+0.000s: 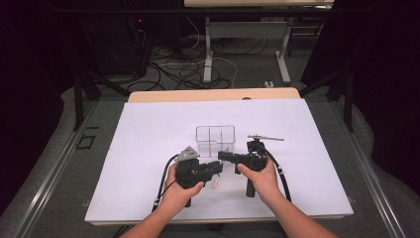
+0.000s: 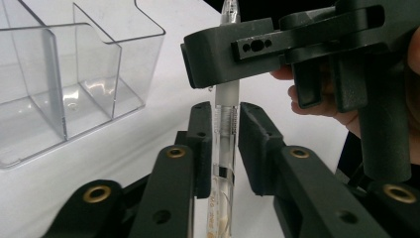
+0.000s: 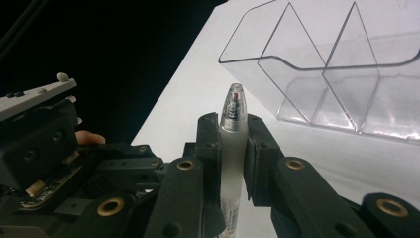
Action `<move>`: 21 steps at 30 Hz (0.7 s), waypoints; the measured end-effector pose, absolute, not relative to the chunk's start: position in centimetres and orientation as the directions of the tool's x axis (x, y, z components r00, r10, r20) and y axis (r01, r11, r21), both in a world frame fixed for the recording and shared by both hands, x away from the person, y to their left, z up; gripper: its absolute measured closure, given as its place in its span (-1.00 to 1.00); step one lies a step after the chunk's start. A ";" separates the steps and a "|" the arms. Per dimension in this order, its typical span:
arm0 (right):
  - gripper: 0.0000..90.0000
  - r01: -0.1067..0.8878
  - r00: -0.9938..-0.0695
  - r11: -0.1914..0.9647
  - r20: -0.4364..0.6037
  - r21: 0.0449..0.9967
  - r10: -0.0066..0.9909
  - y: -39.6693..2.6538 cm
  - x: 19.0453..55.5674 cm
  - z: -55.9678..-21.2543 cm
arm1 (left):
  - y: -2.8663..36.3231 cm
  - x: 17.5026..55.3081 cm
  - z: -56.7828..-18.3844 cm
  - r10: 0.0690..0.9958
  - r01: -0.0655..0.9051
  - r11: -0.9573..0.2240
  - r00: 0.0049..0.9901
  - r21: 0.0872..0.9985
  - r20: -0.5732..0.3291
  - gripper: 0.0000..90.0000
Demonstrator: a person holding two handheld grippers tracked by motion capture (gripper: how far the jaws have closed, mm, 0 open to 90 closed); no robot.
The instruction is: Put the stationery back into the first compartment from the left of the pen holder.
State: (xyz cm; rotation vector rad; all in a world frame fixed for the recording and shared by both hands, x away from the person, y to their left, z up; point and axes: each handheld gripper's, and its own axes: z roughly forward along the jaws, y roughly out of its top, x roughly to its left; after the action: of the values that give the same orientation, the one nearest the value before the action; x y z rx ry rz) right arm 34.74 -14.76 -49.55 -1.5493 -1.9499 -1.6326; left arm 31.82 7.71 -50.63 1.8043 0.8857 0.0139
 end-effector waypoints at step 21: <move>0.77 0.614 -0.560 -0.046 0.475 0.788 0.679 -13.8 36.5 -45.5 | 12.6 33.4 -50.5 0.725 0.522 -0.143 0.634 0.841 -0.270 -0.29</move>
State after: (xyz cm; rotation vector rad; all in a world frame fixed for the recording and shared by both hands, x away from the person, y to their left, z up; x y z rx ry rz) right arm 36.53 -13.82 -45.55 -1.4993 -2.2096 -1.7646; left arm 33.43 12.62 -50.48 1.8080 1.0038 0.2416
